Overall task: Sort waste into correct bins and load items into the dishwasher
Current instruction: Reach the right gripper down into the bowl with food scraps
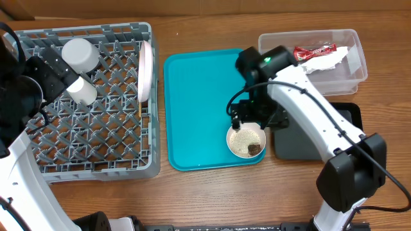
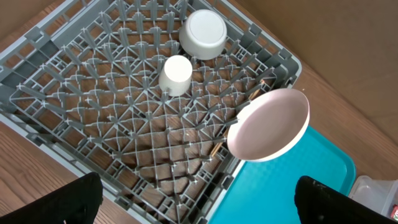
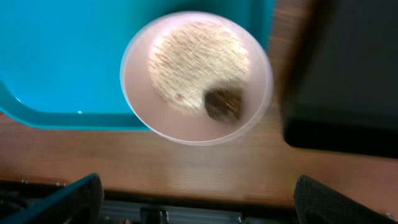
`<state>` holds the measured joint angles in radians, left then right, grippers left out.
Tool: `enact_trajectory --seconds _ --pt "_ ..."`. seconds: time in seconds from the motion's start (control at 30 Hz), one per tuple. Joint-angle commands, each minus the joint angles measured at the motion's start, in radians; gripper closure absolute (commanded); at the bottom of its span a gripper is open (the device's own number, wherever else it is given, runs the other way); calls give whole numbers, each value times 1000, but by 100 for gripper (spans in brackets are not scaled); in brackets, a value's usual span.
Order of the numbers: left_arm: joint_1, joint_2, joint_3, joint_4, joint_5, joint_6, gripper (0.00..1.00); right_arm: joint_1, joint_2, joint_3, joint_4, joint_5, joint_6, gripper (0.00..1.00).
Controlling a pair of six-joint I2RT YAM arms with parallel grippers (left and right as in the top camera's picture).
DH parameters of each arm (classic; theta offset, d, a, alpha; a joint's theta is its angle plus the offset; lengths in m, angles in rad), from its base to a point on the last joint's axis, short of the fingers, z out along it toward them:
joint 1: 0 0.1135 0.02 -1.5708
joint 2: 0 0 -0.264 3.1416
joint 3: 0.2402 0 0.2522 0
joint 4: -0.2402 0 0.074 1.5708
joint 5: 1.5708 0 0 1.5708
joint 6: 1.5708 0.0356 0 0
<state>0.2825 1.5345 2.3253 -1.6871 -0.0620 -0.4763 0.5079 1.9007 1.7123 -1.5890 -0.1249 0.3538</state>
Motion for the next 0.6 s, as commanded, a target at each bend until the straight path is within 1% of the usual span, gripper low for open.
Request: enact_trajectory --seconds 0.0,0.1,0.2,0.3,0.33,0.37,0.47,0.57 --pt "5 3 5 -2 3 -3 0 89 -31 -24 72 -6 14 1" --pt "5 3 5 -2 10 -3 0 168 -30 -24 152 21 14 1" --pt "5 3 5 -2 10 -3 0 193 -27 -25 164 52 49 1" --pt "5 3 5 -2 10 -3 0 198 -27 -64 181 80 85 10" --pt "5 3 5 -2 10 -3 0 198 -27 -90 201 79 93 20" --pt "5 3 5 -2 10 -3 0 198 -27 -118 225 79 92 23" --pt "5 3 5 -2 10 -3 0 199 -27 -229 330 80 80 31" --pt "5 3 5 -2 10 -3 0 200 -27 -282 406 79 -18 32"
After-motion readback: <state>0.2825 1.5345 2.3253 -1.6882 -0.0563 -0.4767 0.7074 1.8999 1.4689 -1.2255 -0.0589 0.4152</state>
